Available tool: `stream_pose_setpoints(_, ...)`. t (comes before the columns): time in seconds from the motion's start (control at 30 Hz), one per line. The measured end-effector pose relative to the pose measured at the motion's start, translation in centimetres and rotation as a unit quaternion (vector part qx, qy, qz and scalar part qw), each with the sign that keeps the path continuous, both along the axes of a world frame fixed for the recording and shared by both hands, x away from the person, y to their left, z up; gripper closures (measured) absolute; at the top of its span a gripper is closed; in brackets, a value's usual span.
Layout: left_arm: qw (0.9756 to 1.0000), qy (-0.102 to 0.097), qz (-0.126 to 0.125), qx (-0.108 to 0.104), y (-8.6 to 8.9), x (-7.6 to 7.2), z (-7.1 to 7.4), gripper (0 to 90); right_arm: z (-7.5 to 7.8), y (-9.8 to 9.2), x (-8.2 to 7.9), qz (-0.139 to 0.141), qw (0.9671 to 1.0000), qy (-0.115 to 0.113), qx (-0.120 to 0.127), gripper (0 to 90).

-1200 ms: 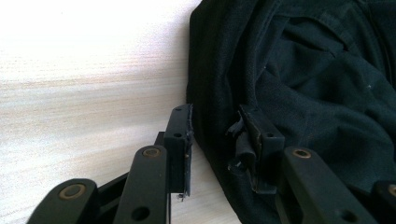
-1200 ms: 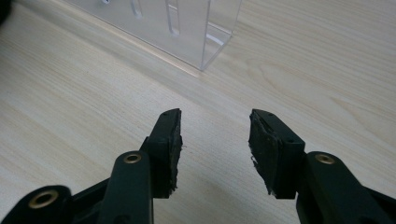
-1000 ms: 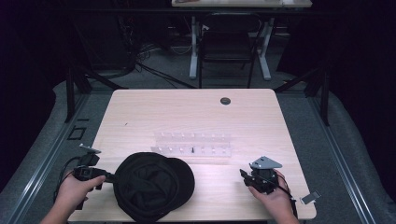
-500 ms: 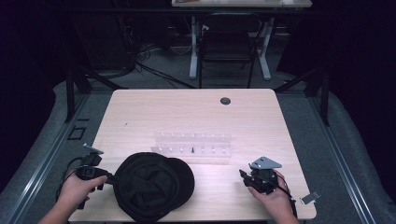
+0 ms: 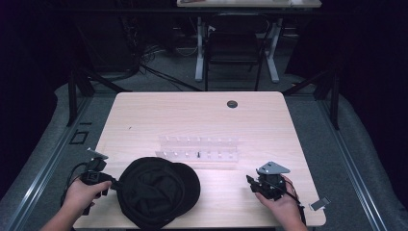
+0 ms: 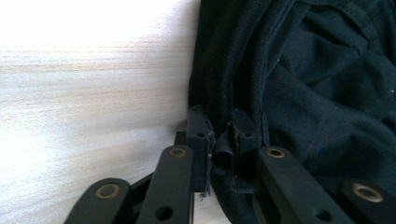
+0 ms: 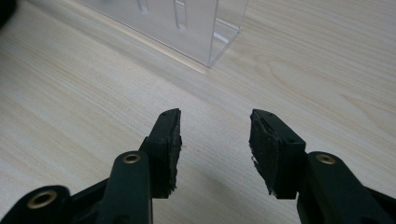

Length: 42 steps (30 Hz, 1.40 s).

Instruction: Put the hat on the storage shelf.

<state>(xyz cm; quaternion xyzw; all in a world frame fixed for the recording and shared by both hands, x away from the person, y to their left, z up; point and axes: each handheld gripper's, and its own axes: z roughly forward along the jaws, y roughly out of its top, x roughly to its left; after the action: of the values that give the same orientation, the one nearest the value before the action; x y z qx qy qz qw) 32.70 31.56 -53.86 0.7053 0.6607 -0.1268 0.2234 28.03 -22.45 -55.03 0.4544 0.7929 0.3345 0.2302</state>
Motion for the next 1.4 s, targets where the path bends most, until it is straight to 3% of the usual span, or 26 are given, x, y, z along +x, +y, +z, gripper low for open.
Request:
stream_pose_setpoints(0.37, 0.9998, 0.003, 0.003, -0.022, 0.3, 0.1, 1.2, 84.5, 0.0, 0.0, 0.0, 0.001, 1.0000, 0.000, 0.001, 53.2)
stream_pose_setpoints(0.5, 0.9996, -0.004, -0.007, -0.027, 0.4, 0.1, 1.9, 84.6, 0.0, 0.0, 0.0, 0.000, 1.0000, -0.001, 0.003, 53.2)
stream_pose_setpoints(0.53, 0.9995, -0.005, 0.002, -0.030, 0.2, 0.0, 2.0, 84.6, 0.0, 0.0, 0.0, 0.000, 1.0000, -0.002, 0.003, 53.2)
stream_pose_setpoints(1.2, 0.9993, -0.018, -0.015, -0.031, 0.0, -0.1, 5.6, 84.6, 0.0, -0.1, 0.0, -0.003, 1.0000, -0.001, 0.003, 53.2)
stream_pose_setpoints(1.4, 0.9983, -0.020, -0.015, -0.052, 0.2, -0.1, 6.3, 84.7, 0.0, -0.1, 0.0, -0.002, 1.0000, -0.003, 0.006, 53.2)
